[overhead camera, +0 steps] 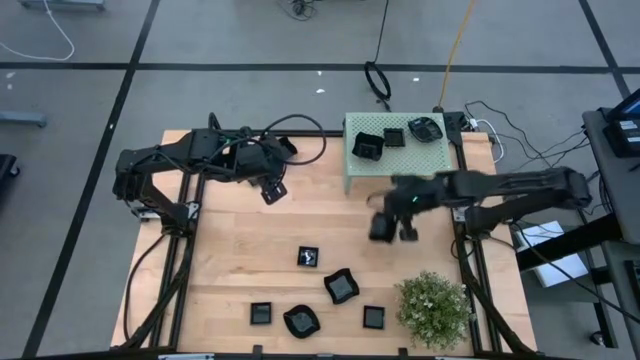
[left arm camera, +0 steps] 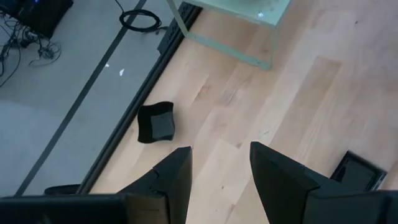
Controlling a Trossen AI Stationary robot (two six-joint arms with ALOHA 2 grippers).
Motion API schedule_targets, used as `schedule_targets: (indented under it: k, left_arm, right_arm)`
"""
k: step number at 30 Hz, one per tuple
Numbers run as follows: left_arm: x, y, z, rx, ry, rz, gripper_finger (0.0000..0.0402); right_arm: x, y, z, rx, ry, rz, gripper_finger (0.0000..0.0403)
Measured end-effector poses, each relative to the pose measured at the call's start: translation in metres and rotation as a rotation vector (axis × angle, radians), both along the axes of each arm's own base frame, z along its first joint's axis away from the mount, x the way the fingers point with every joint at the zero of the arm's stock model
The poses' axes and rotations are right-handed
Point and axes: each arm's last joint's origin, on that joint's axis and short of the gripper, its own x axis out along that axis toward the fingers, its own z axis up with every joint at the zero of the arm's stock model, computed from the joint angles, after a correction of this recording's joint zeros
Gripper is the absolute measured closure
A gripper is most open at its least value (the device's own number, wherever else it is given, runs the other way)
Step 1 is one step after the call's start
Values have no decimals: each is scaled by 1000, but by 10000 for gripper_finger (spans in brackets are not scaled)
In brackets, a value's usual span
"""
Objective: Pick & Place Mini shaped plates
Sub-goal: Stack the black distorted square plate on top of the distorted square plate on the shelf
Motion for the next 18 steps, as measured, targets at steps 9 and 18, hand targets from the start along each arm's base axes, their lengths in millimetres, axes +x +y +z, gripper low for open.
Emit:
schedule_targets:
  k: [9, 18]
  left_arm:
    - [5, 1, 3, 1, -88, 45, 236]
    - [6, 1, 4, -12, -109, 73, 236]
  right_arm:
    - [-5, -67, 48, 138, -538, -666, 403]
    - [-9, -125, 37, 76, -539, -844, 403]
